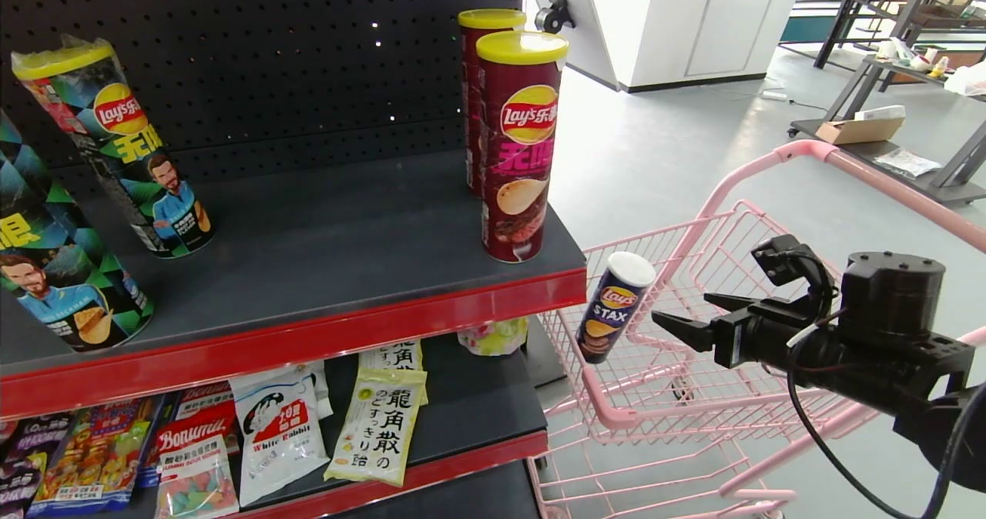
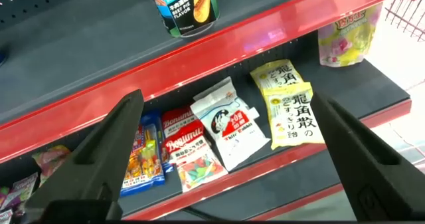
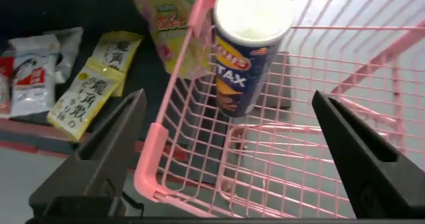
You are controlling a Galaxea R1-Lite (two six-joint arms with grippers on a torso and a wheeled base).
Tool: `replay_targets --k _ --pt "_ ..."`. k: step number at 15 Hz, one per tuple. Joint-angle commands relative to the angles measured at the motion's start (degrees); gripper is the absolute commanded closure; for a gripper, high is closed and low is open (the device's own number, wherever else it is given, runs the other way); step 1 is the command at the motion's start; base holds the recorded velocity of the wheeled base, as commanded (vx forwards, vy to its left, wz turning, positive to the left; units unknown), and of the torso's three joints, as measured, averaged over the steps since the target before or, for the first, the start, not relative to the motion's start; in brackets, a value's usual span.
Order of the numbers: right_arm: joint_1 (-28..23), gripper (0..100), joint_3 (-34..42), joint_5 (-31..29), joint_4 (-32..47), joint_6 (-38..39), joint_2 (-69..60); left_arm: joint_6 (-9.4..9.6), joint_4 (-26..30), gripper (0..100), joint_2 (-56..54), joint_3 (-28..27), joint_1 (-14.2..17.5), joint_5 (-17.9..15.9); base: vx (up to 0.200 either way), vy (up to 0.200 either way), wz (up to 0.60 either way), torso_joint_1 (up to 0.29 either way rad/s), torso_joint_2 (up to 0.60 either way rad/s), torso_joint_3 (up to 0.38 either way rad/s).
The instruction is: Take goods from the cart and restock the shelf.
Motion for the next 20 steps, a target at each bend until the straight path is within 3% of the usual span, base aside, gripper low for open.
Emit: replay_targets --k 1,8,16,20 --pt "-2.1 0 -0.3 5.4 -0.1 -2.3 5.0 -0.01 0.0 0 1.5 -0.7 0.0 -0.1 0.0 0.0 0.0 0.0 0.0 0.0" --pt "-3.7 0 -7.5 13.5 -2.5 -3.7 15.9 -0.01 -0.2 0 8.7 -5.3 0.0 -0.8 0.0 0.0 0.0 0.0 0.0 0.0" --pt "-4.4 0 -18.1 16.1 -2.5 -3.0 23.0 0.51 -0.1 0 10.1 -6.8 0.0 -0.7 0.0 0.0 0.0 0.0 0.0 0.0" --pt "-5.6 0 -19.7 15.6 -2.5 -3.1 24.1 0.6 -0.2 0 11.3 -7.4 0.0 -0.7 0.0 0.0 0.0 0.0 0.0 0.0"
